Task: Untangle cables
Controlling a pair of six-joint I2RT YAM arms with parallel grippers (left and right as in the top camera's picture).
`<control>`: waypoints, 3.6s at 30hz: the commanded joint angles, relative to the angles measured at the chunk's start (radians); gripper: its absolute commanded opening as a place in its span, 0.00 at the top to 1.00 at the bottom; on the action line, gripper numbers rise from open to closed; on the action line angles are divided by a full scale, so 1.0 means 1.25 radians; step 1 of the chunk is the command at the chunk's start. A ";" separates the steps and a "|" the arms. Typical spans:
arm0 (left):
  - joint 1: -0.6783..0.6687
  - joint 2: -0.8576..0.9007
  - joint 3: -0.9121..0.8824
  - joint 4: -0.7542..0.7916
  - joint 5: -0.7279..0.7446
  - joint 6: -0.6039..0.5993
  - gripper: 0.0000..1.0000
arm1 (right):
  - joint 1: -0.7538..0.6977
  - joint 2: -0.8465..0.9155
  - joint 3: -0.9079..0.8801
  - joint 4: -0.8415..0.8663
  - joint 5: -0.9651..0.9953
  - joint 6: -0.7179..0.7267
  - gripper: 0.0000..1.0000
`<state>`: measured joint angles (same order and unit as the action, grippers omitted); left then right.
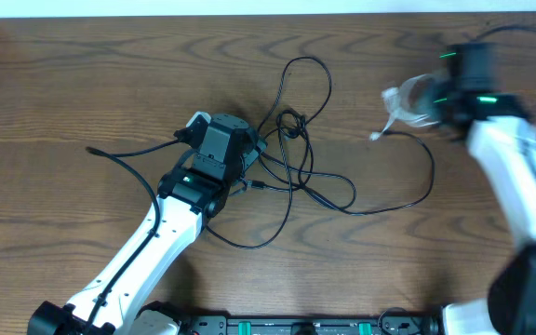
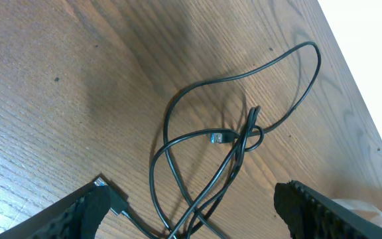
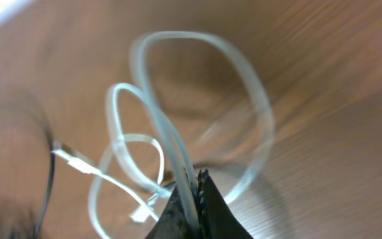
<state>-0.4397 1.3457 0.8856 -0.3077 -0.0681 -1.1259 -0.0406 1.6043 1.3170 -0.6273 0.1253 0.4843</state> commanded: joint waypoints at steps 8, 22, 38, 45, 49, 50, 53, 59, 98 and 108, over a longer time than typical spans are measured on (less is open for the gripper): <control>0.001 0.001 0.001 -0.005 -0.018 0.005 0.14 | -0.436 -0.047 0.004 0.020 0.122 -0.057 0.99; 0.001 0.001 0.001 -0.028 -0.018 0.005 0.14 | -0.746 0.175 0.004 0.177 0.011 -0.163 0.99; 0.001 0.001 0.001 -0.028 -0.018 0.005 0.04 | -0.739 0.137 0.078 0.181 -0.388 -0.152 0.01; 0.001 0.001 0.001 -0.038 -0.018 0.005 0.04 | -0.682 -0.078 0.077 0.117 -0.429 -0.091 0.01; 0.001 0.001 0.001 -0.040 -0.018 0.005 0.04 | -0.642 -0.188 0.077 0.097 -0.429 -0.065 0.01; 0.001 0.001 0.001 -0.042 -0.018 0.005 0.04 | -0.632 -0.219 0.077 0.094 -0.430 -0.057 0.01; 0.001 0.001 0.001 -0.057 -0.018 0.005 0.04 | -0.623 -0.273 0.078 0.089 -0.485 -0.056 0.01; 0.001 0.001 0.001 -0.083 -0.017 0.005 0.04 | -0.628 -0.338 0.077 -0.001 -0.629 -0.059 0.01; 0.001 0.001 0.001 -0.118 0.042 0.210 0.02 | -0.626 -0.373 0.074 -0.581 -0.544 -0.263 0.01; -0.033 0.013 0.001 0.021 0.102 0.479 0.03 | -0.626 -0.372 0.074 -0.595 -0.547 -0.209 0.01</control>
<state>-0.4599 1.3464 0.8852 -0.3031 0.0483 -0.6758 -0.8265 1.1389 1.4059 -1.3674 -0.5606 0.2016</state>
